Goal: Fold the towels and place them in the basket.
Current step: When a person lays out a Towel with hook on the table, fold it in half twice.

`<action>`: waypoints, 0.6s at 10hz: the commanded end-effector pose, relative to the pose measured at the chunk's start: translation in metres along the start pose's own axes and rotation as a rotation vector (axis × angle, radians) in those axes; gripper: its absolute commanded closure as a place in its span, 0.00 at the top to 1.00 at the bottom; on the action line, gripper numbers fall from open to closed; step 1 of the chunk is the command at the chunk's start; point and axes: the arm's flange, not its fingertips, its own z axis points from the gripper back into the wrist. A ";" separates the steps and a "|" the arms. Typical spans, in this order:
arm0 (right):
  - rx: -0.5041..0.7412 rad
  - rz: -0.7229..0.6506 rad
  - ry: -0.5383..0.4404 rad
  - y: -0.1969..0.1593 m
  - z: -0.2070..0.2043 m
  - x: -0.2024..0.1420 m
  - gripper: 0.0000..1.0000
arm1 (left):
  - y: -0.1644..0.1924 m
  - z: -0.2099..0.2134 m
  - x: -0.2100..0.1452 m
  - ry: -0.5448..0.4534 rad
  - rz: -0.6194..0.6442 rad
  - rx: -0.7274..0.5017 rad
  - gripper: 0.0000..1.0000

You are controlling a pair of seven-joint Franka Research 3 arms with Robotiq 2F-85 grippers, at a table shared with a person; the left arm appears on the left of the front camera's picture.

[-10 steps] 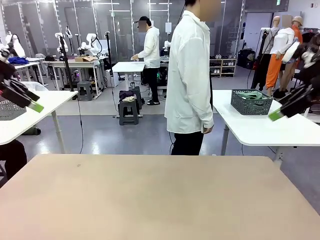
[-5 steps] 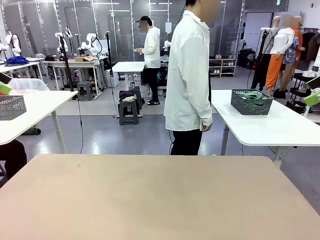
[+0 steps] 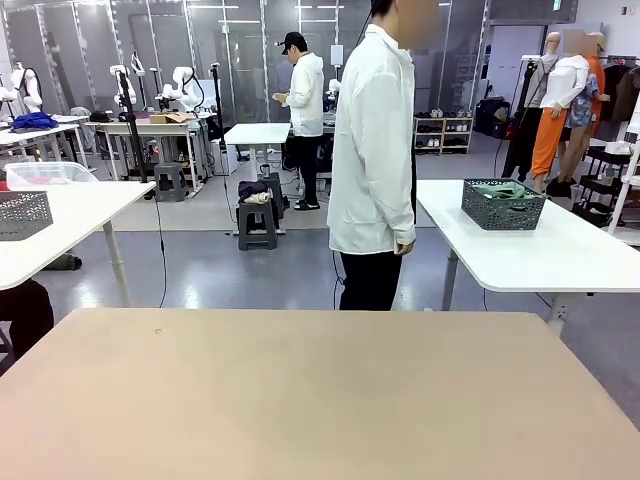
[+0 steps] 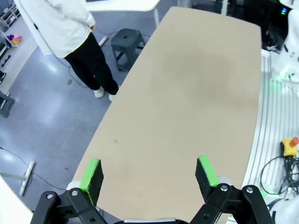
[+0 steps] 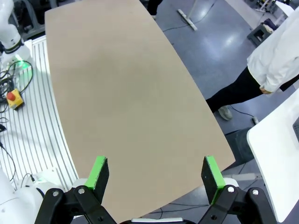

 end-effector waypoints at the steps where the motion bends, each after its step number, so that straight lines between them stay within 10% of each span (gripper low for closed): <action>1: 0.027 0.032 -0.017 -0.001 0.008 -0.004 1.00 | -0.008 0.008 0.022 -0.024 -0.026 -0.017 1.00; 6: 0.010 0.011 -0.006 0.001 0.005 -0.001 1.00 | -0.004 0.003 0.010 -0.006 -0.013 -0.008 1.00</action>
